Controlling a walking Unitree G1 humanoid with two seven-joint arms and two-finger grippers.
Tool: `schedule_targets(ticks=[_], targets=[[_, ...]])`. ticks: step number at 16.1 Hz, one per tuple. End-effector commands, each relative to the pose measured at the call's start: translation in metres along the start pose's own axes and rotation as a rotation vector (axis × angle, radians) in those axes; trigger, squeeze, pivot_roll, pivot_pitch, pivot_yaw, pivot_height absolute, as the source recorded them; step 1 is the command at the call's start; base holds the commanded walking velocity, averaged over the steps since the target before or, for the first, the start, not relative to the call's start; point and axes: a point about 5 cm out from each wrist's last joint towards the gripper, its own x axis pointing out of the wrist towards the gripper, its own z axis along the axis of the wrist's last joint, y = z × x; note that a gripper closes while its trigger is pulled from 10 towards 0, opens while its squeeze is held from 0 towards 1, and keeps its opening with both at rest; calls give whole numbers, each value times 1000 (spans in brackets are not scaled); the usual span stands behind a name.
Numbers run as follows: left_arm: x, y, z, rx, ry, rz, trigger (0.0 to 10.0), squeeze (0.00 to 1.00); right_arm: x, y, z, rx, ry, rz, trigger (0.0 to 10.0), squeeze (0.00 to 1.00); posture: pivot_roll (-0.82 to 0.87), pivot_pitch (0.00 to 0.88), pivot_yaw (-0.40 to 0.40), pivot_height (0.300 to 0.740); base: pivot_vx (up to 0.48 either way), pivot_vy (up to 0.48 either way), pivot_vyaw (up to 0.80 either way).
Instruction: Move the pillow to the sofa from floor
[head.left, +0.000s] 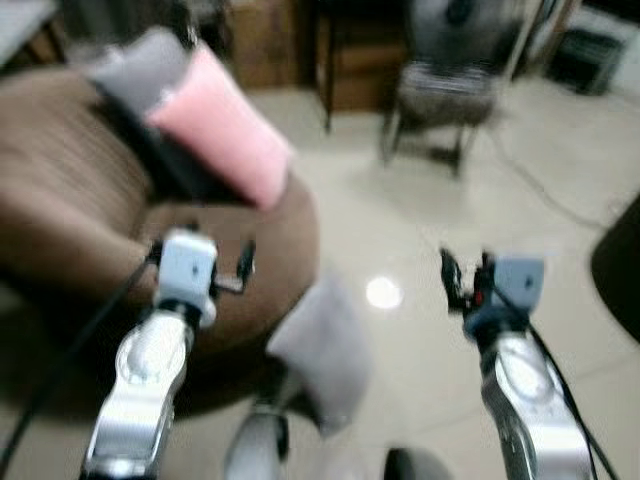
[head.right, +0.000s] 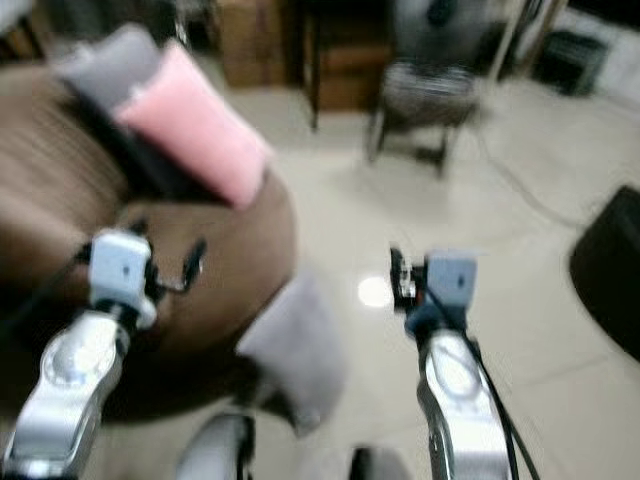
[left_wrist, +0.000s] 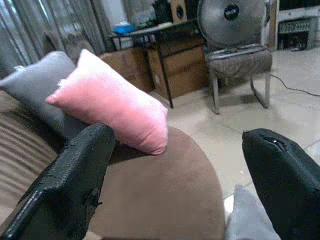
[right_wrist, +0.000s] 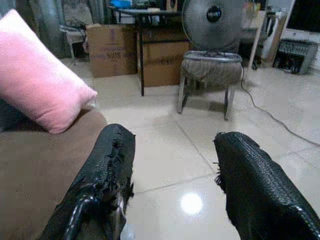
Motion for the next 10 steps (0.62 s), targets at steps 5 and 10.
schedule_targets(ticks=[5,10], targets=[[4,2,6,5,-25,-2,10000,0,2,-2,2,20,5,-17,10000,0,62,0,-21,653,288,0,-423],[5,2,7,5,-27,0,10000,0,4,-3,4,25,-11,-4,10000,0,63,0,-21,653,288,0,0]])
